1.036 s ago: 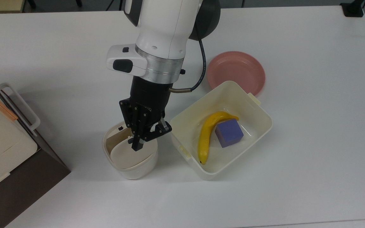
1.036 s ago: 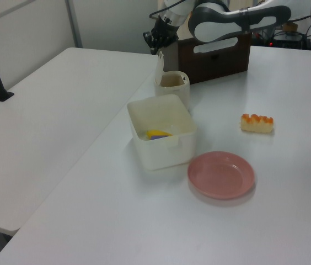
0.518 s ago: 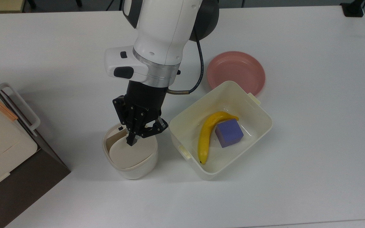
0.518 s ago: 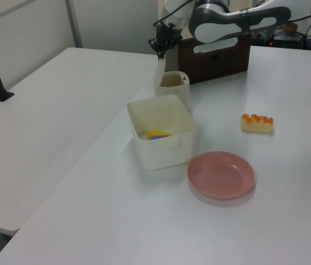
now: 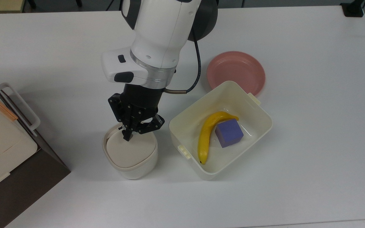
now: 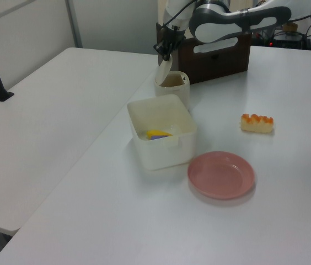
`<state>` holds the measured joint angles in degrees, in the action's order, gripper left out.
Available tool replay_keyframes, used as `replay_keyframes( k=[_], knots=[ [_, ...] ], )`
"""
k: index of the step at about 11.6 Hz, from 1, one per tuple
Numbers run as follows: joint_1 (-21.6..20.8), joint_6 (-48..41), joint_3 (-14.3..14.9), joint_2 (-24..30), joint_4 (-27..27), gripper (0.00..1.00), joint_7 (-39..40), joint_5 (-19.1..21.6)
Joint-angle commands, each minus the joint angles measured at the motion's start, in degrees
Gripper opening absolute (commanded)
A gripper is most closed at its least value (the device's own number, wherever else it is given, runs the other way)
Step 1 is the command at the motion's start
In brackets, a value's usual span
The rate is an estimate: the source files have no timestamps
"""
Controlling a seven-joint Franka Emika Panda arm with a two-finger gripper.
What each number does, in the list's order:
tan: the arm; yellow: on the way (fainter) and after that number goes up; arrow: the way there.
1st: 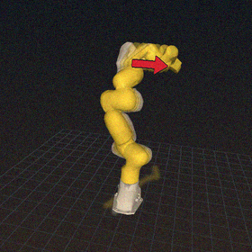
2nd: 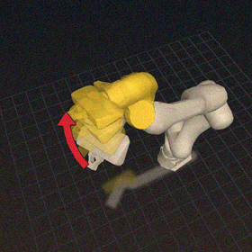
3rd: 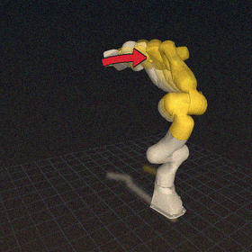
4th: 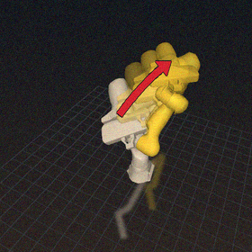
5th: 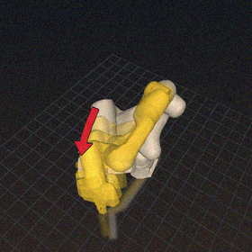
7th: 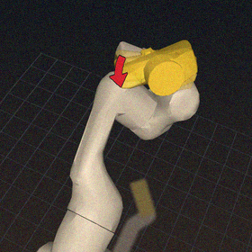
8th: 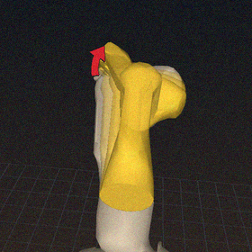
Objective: Close the trash can
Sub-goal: 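Push the raised lid down toward the can's rim with the gripper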
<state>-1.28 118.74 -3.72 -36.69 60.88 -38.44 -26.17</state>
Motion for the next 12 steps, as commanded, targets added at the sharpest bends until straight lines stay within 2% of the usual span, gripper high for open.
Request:
replay_keyframes(
  k=[1, 5, 8, 12],
  knots=[
    [0.49, -2.37, 0.65, 3.99, 5.12, 0.0, 4.59, -0.81],
    [0.76, -2.47, 0.82, 4.34, 8.63, 0.0, 7.76, -2.21],
    [0.93, -2.38, 0.74, 4.7, 11.1, 0.0, 8.03, -4.58],
    [0.93, -2.38, 0.74, 4.7, 12.86, 0.0, 8.03, -5.81]
  ],
)
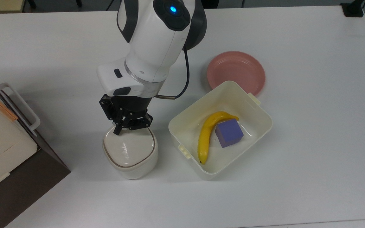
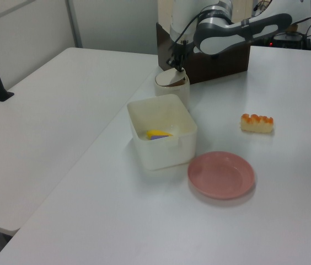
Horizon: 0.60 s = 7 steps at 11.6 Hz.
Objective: Close the trash can
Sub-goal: 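Press the gripper down on the lid to seat it shut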
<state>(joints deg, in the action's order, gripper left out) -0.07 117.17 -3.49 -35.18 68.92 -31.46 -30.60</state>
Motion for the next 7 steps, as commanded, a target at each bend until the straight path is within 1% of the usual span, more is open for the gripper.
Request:
replay_keyframes(
  k=[1, 2, 4, 7],
  knots=[
    [-0.28, -0.89, 0.5, 3.18, 5.34, 0.0, 1.05, -1.47],
    [-0.36, -0.9, 0.42, 3.27, 5.52, 0.0, 1.05, -1.56],
    [-0.45, -0.89, 0.24, 3.27, 6.48, 0.0, 0.79, -3.05],
    [-0.54, -0.81, 0.24, 3.36, 7.27, 0.0, 0.78, -3.23]
  ],
)
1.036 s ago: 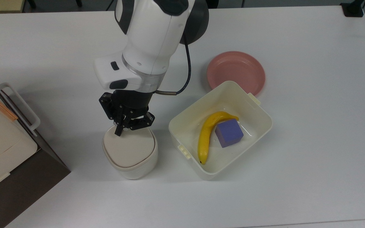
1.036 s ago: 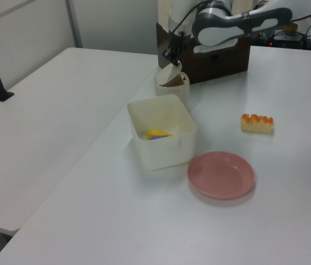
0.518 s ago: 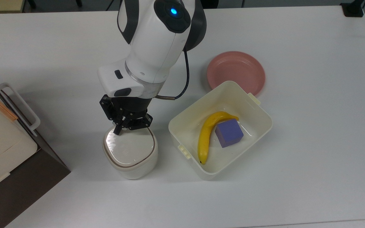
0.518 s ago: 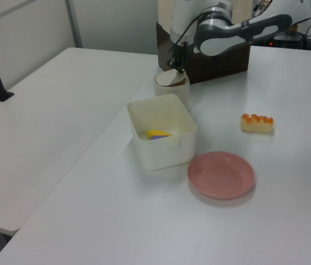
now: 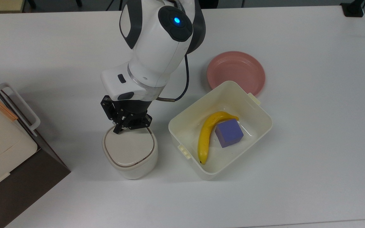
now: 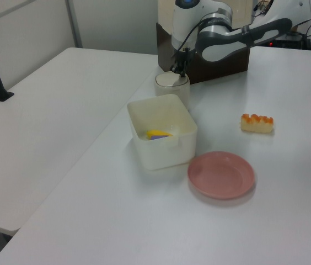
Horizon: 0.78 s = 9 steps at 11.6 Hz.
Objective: Close the trash can
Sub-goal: 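Press the gripper down on the lid to seat it shut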
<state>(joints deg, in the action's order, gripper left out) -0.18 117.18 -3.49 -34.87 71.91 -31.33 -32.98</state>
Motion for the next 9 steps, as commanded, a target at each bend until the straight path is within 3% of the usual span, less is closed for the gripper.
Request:
replay_keyframes(
  k=[1, 9],
  knots=[
    [-0.43, -0.81, 0.24, 3.05, 4.38, 0.0, 0.49, -0.85],
    [-0.52, -0.02, -0.02, 2.88, 7.55, 0.0, -2.41, -4.98]
  ],
)
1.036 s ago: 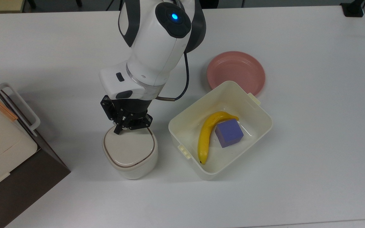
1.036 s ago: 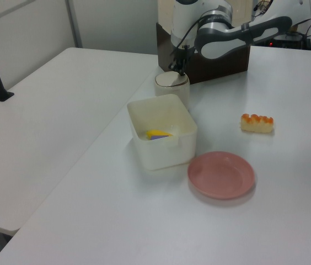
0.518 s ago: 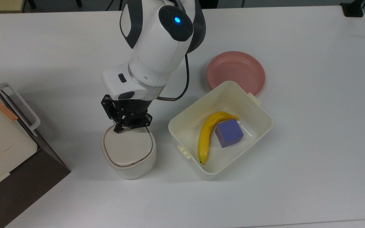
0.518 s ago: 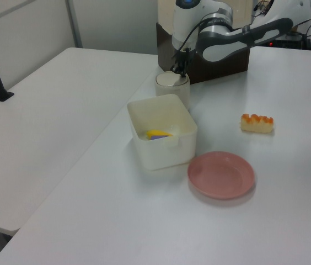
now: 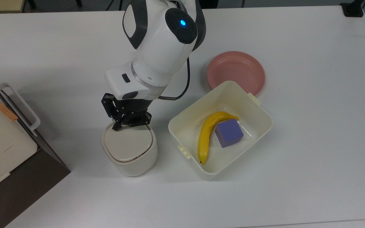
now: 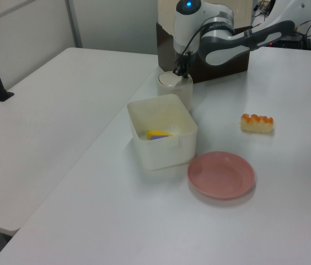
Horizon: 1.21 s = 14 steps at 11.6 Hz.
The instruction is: Close the trash can
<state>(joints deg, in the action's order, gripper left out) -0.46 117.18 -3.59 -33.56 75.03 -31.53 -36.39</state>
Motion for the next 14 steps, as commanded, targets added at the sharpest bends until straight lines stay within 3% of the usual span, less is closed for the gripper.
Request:
replay_keyframes(
  k=[1, 3, 5, 9, 11, 12, 14],
  knots=[
    [-0.07, -0.02, 0.07, 1.65, 3.98, 0.0, -2.31, -1.49],
    [0.19, -0.19, -0.01, 2.35, 1.8, 0.0, -2.57, -0.18],
    [0.98, -0.46, 0.07, 2.97, 0.03, 0.0, -2.22, 5.08],
    [3.61, -0.55, -0.01, 5.51, -0.41, 0.0, -0.3, 11.15],
    [7.21, -0.98, -0.54, 9.19, -0.15, 0.0, 7.84, 20.78],
    [9.31, -3.86, -0.54, 11.3, -0.06, 0.0, 14.06, 26.58],
    [11.78, -10.71, 0.16, 13.86, -0.33, 0.0, 24.19, 34.16]
  ],
)
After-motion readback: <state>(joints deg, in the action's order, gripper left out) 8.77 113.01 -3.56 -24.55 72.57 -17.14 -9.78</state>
